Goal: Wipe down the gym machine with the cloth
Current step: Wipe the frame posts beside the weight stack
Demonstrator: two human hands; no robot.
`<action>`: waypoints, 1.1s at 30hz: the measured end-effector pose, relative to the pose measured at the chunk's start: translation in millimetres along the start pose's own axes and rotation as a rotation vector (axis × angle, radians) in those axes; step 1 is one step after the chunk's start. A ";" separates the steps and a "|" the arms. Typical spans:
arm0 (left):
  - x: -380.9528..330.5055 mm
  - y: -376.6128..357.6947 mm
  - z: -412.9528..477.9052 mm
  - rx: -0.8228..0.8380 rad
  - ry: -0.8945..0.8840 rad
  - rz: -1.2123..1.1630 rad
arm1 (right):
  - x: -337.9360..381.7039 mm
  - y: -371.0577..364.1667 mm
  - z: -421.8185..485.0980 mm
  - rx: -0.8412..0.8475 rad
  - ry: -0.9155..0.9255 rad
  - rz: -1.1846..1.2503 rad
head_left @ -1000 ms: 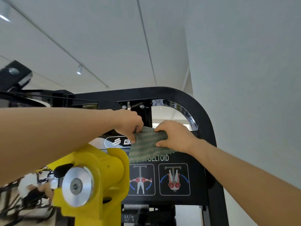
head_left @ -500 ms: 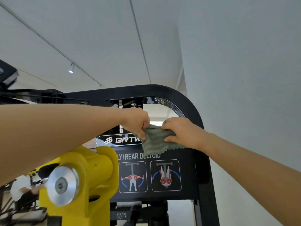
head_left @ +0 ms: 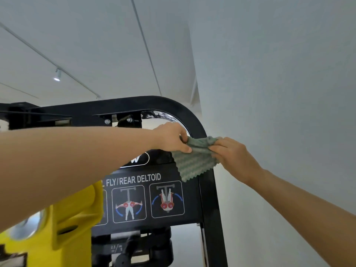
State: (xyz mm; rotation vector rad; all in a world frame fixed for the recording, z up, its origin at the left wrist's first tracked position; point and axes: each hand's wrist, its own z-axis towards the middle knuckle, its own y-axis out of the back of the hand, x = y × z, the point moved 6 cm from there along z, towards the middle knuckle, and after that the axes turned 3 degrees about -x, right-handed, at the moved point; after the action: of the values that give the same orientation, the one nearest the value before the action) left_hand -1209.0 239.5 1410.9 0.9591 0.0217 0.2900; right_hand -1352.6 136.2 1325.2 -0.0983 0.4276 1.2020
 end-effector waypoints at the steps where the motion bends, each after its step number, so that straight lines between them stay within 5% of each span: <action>1: -4.7 -2.9 0.1 -0.024 0.022 -0.030 | -4.8 -1.2 -3.2 0.019 -0.096 0.064; 4: -14.7 -12.5 -3.7 -0.155 0.127 -0.090 | -16.4 -7.6 -15.5 0.081 -0.516 0.334; 7: -22.7 -17.0 -11.2 -0.314 0.193 -0.094 | -14.5 -11.9 -18.4 0.076 -0.718 0.552; 17: -34.0 -43.8 -32.3 -0.507 -0.005 -0.188 | -9.8 -34.8 -31.7 0.263 -0.868 0.982; 33: -57.4 -137.4 -93.4 -0.769 -0.026 -0.011 | 13.4 -42.6 -102.7 0.361 -1.187 1.079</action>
State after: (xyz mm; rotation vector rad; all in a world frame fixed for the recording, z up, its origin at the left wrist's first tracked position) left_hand -1245.6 226.0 1239.6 0.1982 -0.1026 0.2452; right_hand -1337.1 101.8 1219.7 1.2469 -0.4483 1.9306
